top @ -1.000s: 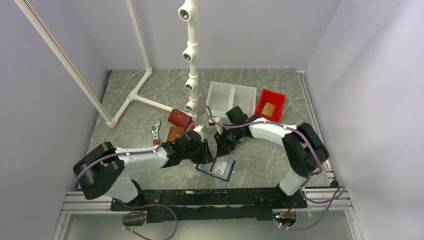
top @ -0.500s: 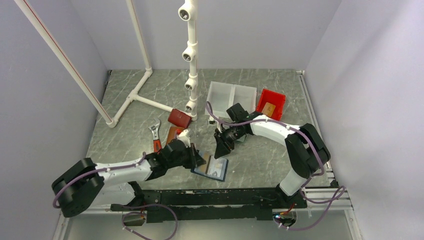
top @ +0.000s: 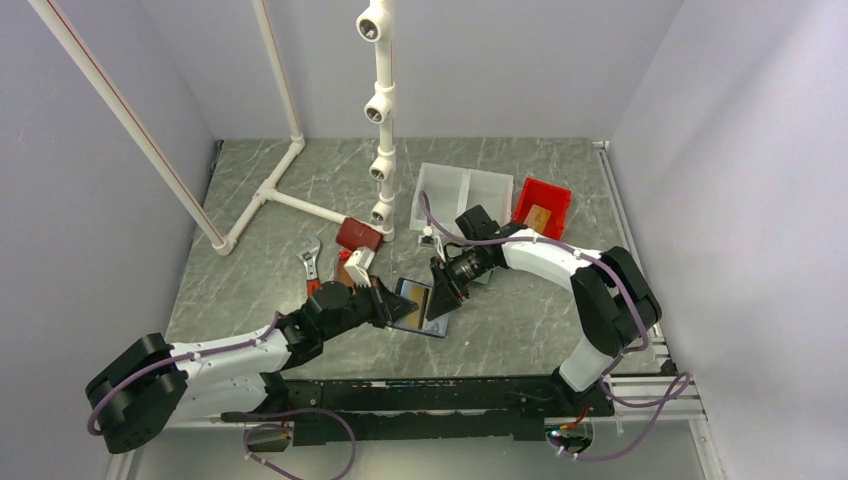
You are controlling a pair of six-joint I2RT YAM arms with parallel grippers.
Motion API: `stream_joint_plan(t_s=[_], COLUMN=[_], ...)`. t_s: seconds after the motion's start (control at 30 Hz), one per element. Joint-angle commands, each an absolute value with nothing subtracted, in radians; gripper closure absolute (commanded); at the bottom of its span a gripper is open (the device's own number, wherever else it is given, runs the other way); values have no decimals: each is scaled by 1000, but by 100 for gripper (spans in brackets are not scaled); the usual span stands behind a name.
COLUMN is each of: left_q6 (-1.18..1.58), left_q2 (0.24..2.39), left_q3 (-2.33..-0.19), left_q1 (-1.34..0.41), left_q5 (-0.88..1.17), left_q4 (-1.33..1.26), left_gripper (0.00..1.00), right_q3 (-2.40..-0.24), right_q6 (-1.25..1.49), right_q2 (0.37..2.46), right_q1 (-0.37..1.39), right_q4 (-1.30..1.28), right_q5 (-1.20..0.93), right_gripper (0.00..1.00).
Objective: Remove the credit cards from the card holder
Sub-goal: Remove the credit card from the card holder.
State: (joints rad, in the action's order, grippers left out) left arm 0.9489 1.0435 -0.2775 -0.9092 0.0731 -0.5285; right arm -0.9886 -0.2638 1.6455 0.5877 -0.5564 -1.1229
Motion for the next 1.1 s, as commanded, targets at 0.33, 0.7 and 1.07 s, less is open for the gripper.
stream_joint_plan(t_s=[0.33, 0.7, 1.07], left_q6=[954, 966, 985], left_q2=[1002, 1048, 996], left_q3=[-260, -271, -242], left_q1=[-907, -907, -908], left_q5=[109, 140, 81], left_q4=[-787, -876, -825], left_gripper=[100, 100, 95], right_q3=[-984, -975, -962], right_q6=[-169, -134, -102], right_q2=[1601, 1591, 1589], right_q1=[517, 504, 479], right_q4=[-459, -433, -404], right_q5=[-1219, -1361, -1392], right_gripper=[56, 59, 100])
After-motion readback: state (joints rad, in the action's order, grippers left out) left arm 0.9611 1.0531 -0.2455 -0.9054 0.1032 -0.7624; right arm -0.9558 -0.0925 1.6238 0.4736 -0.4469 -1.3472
